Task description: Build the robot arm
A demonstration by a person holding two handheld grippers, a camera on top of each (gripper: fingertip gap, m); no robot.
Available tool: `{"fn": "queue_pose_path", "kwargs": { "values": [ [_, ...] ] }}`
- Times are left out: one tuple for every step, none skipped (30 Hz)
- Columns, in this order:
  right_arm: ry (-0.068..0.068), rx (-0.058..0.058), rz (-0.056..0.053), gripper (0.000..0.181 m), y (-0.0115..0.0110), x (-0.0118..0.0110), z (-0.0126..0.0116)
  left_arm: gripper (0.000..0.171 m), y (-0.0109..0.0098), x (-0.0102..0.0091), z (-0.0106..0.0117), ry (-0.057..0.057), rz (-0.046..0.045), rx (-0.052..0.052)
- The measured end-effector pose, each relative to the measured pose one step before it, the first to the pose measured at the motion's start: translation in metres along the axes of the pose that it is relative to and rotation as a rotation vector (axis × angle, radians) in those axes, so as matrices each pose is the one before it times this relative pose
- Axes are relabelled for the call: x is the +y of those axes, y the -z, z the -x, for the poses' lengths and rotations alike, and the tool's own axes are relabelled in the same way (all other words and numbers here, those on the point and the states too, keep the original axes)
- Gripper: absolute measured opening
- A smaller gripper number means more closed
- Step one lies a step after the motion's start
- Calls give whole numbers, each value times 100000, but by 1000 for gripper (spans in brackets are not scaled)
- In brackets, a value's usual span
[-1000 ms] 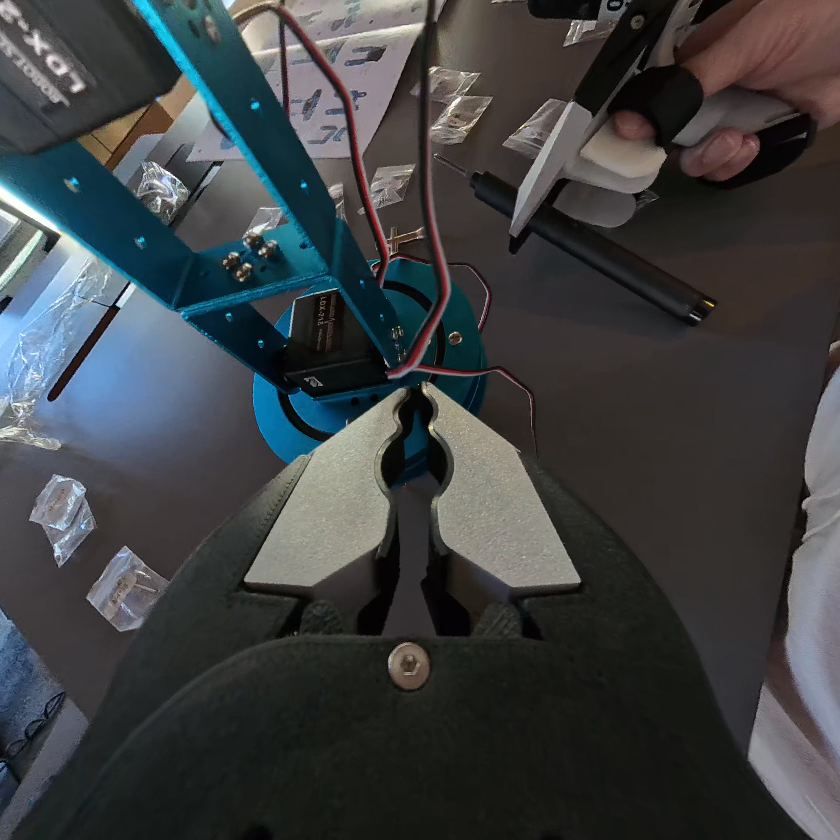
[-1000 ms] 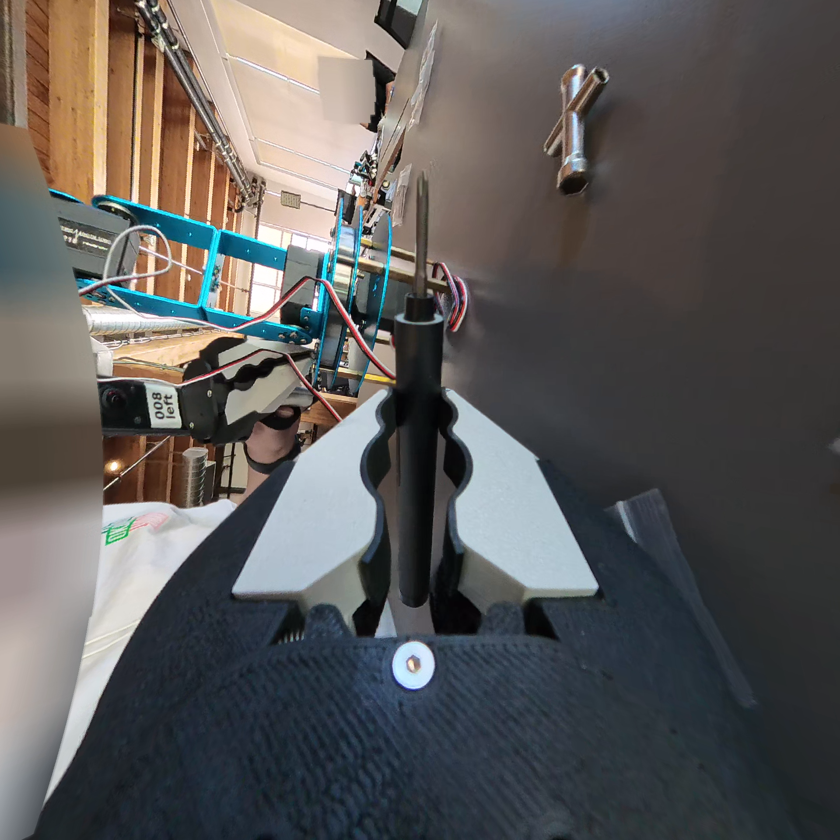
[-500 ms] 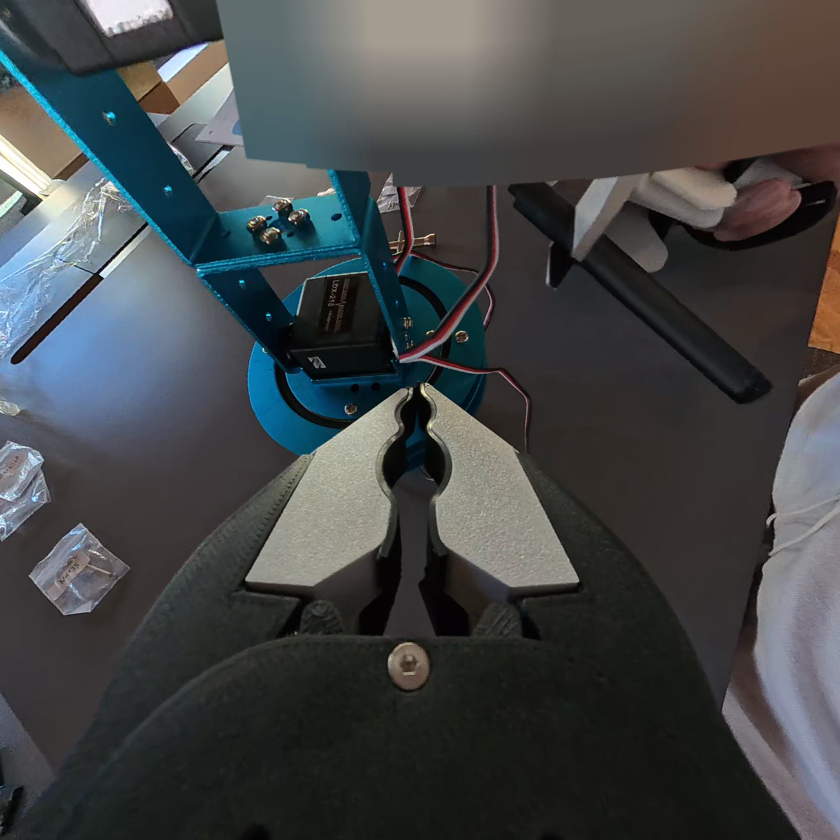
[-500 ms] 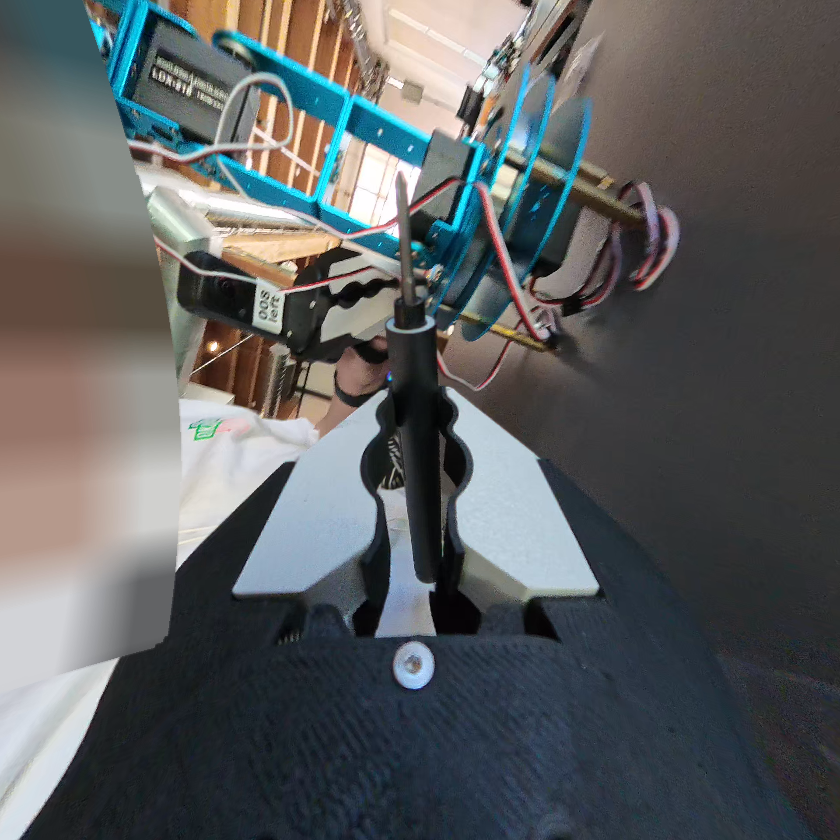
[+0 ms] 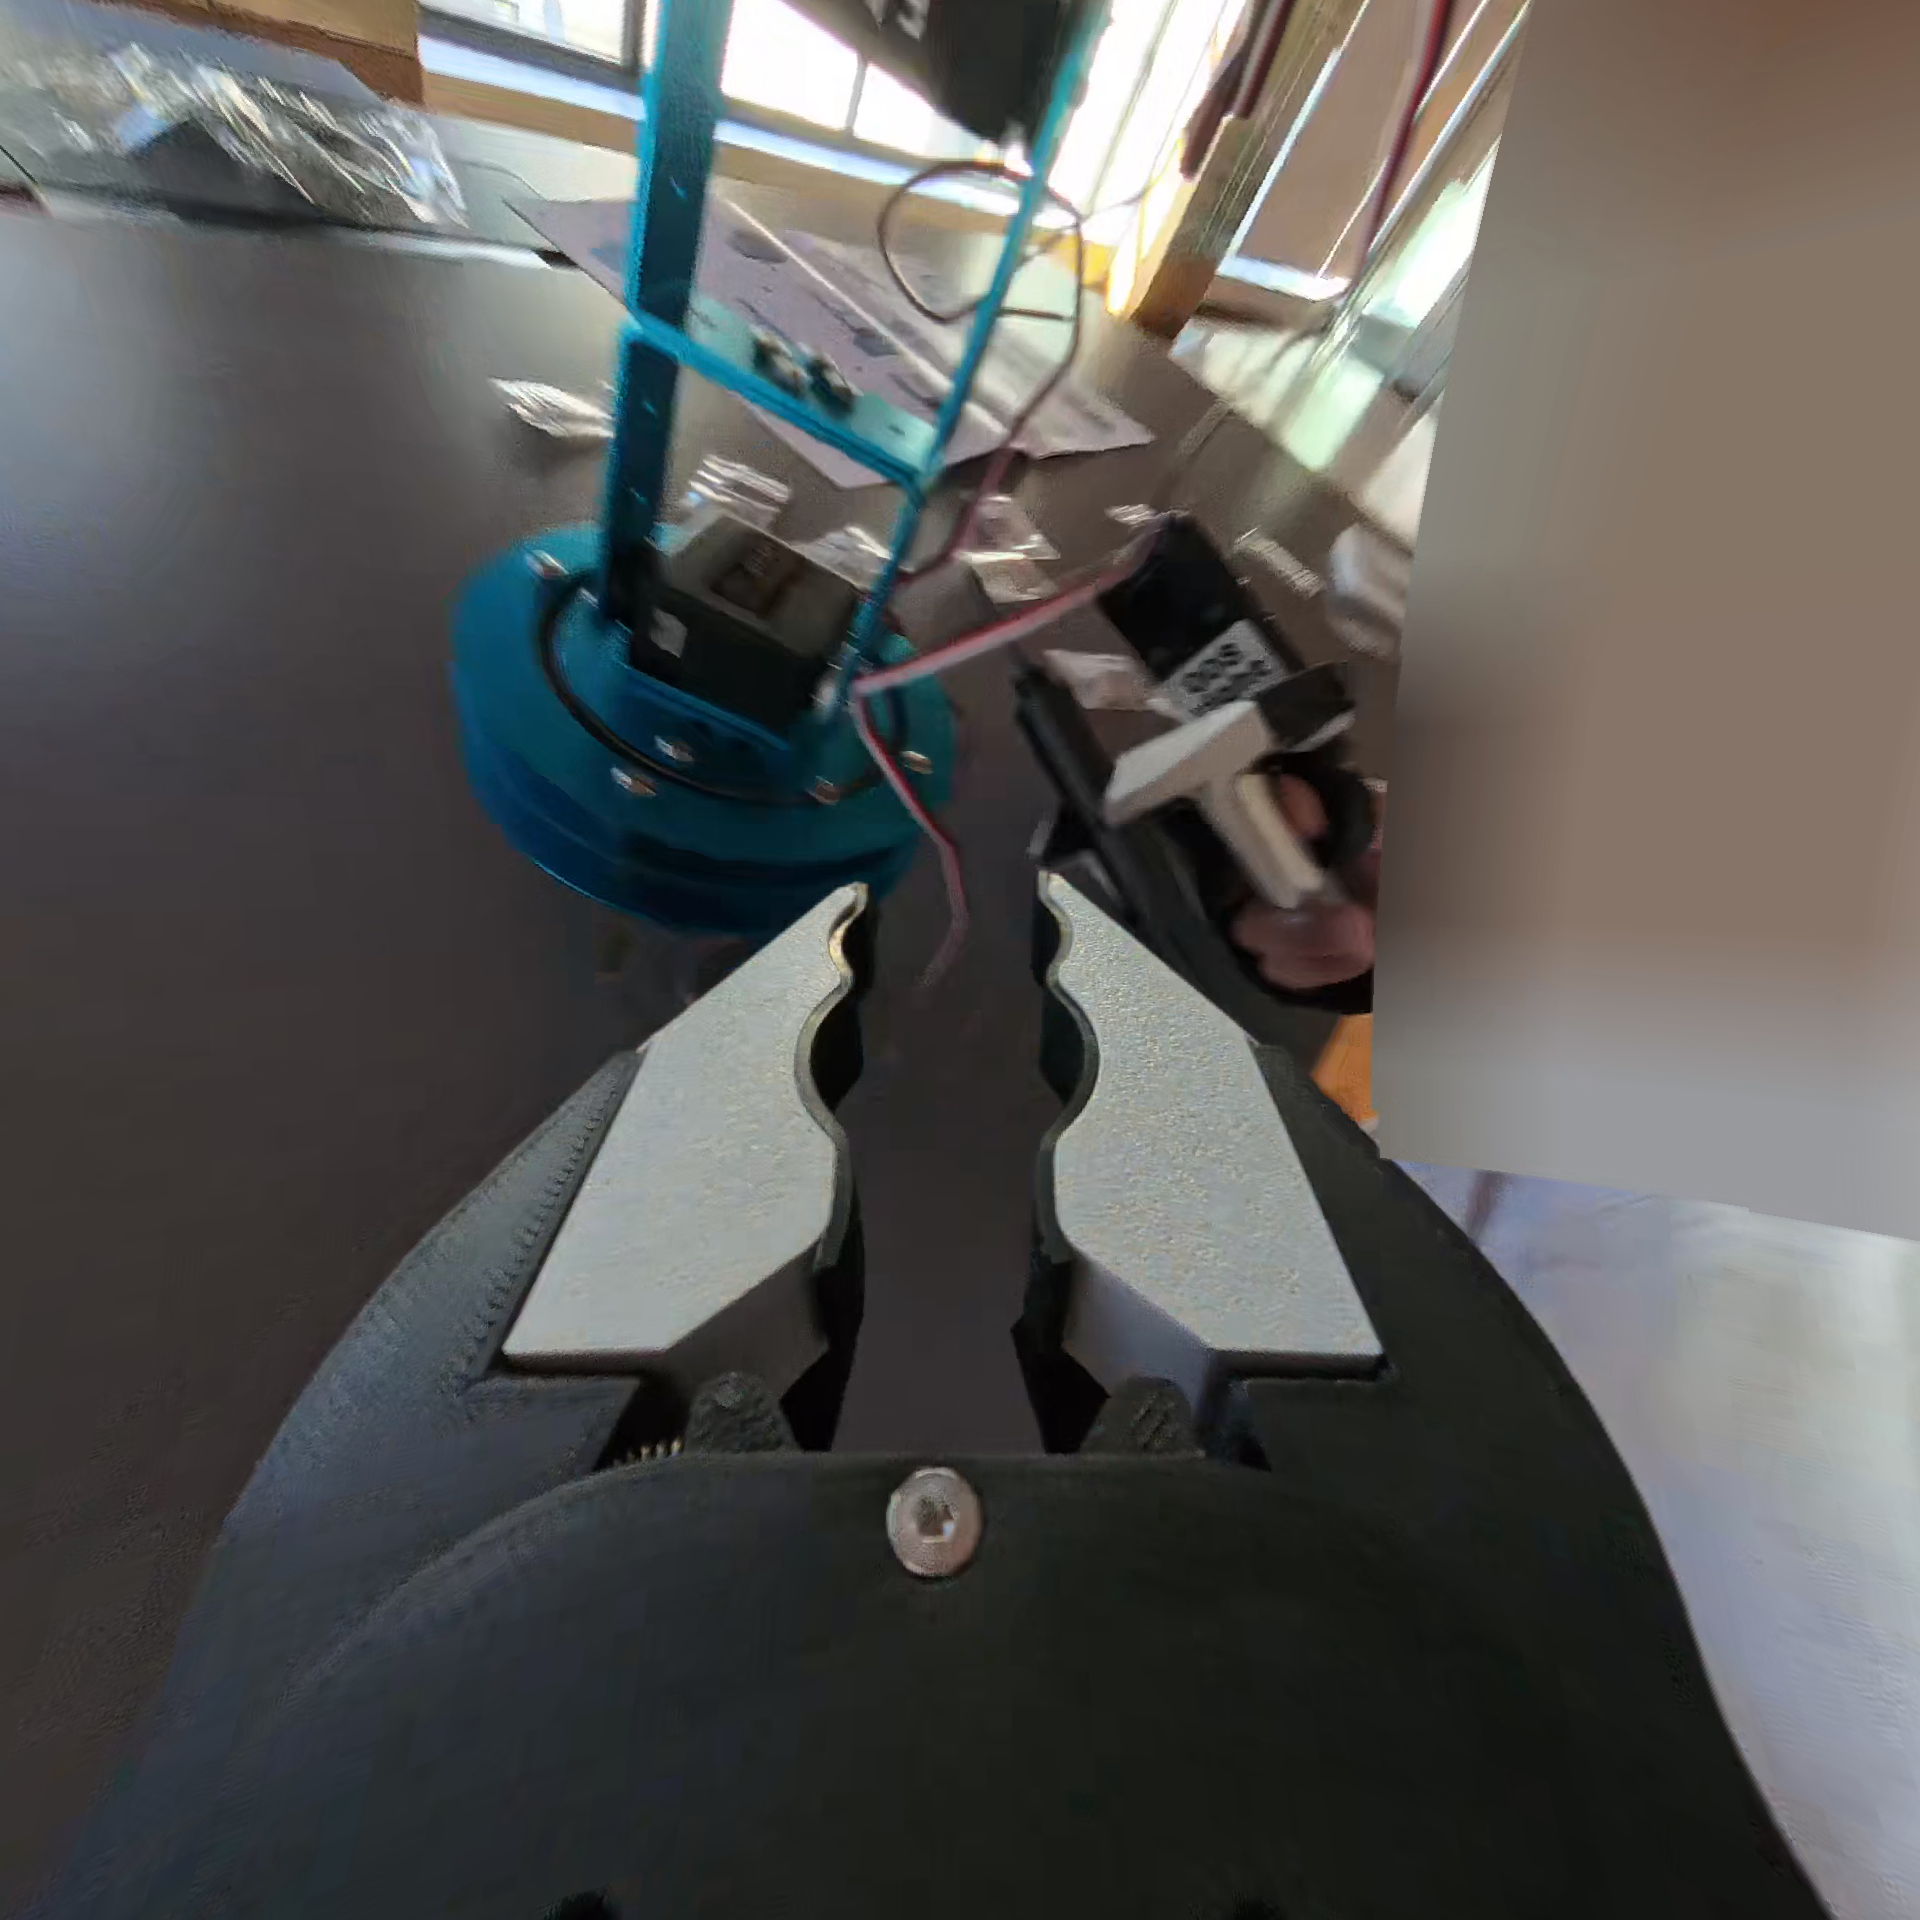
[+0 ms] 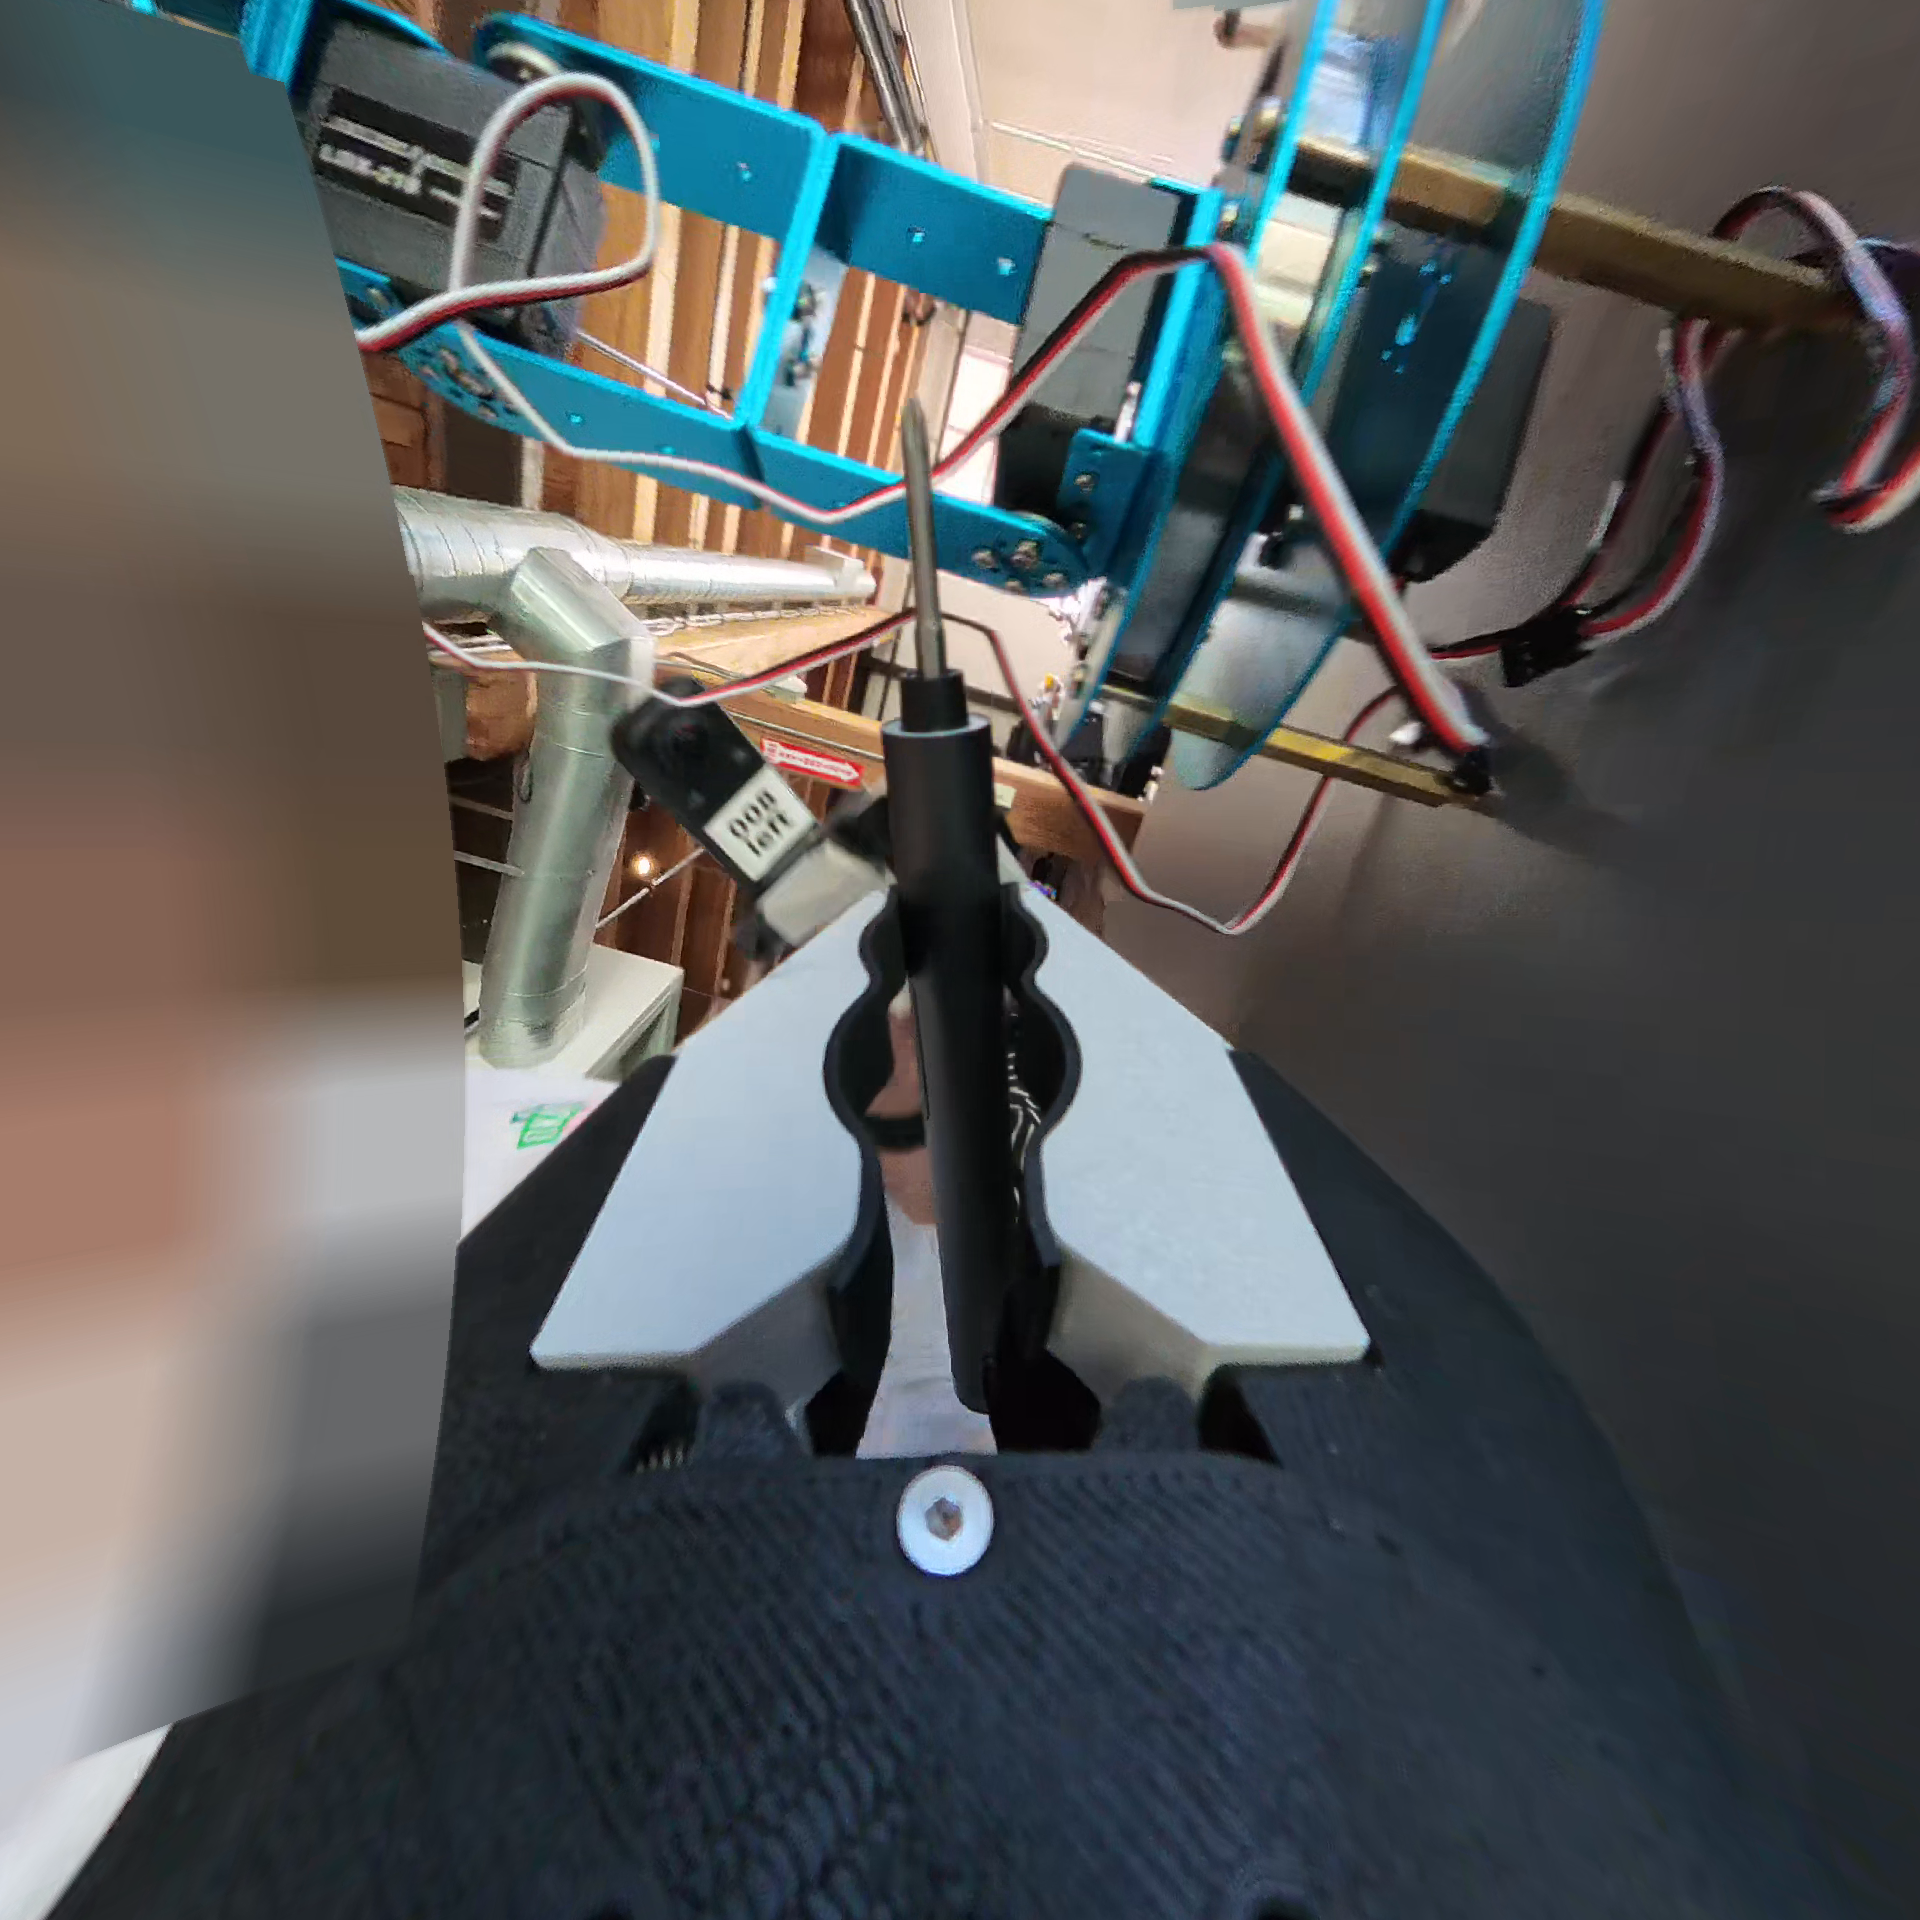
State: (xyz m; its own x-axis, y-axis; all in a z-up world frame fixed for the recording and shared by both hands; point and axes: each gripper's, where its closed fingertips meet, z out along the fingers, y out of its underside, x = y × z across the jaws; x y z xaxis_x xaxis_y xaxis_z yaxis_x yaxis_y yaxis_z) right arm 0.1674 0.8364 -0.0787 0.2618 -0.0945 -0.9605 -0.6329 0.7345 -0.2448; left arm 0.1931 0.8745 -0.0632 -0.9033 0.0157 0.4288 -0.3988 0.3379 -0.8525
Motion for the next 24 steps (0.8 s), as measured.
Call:
{"fn": "queue_pose_path", "kwargs": {
  "values": [
    [-465,-1529,-1631,16,-179,-41,515,30,-40,775,-1065,6636,102,3385],
    [-880,-1571,-1308,16,-189,-4,508,35,-238,886,-935,6470,907,3435],
    [-1081,-1591,-557,16,-221,102,496,42,-406,903,-826,6427,1333,3939],
    [-698,-1308,-309,16,-256,189,447,46,-467,851,-733,6541,1522,4615],
    [-76,-630,315,16,-277,305,339,48,-483,743,-649,6771,1106,5129],
    [212,112,1544,16,-310,480,188,50,-442,614,-705,6830,721,6149],
    [361,635,1821,16,-324,526,50,49,-365,599,-738,6299,1122,6813],
    [245,503,1595,16,-337,483,-2,42,-288,683,-553,5357,2053,5889],
    [48,419,1694,16,-387,486,-78,39,-228,700,-407,4195,2286,4568],
    [-395,301,2264,16,-442,559,-159,36,-138,565,-322,2618,1234,3274],
    [-1059,391,2366,16,-474,575,-260,32,-30,462,-138,1302,55,1305],
    [-1460,406,1814,16,-465,517,-320,27,81,409,62,878,-437,-214],
    [-1437,-274,1177,16,-451,425,-237,21,200,354,136,1104,-569,-538],
    [-1921,-192,1621,16,-430,421,-282,18,274,295,164,2020,-606,-508],
    [-1849,408,1442,16,-371,313,-367,18,340,222,160,2902,-670,-446],
    [-1534,72,747,16,-314,146,-286,18,387,90,28,2917,-1060,152],
    [-1402,-1095,221,16,-293,23,-59,18,409,-48,-75,2817,-1387,355],
    [-991,-1212,-106,16,-264,-57,40,17,415,-137,-160,2682,-1180,464],
    [-235,-725,-201,16,-204,-78,39,17,377,-162,-213,2450,-400,374],
    [172,-854,-404,16,-150,-109,131,17,327,-150,-170,1952,316,-214],
    [248,-749,-495,16,-93,-167,136,17,294,-183,-151,1522,556,-629],
    [257,-701,-708,16,-28,-225,139,17,248,-240,-174,1908,349,-261],
    [293,-452,-999,16,24,-288,103,17,230,-311,-185,2630,91,276],
    [446,-134,-1100,16,67,-290,40,17,187,-326,-171,2773,94,492]
  ]
}}
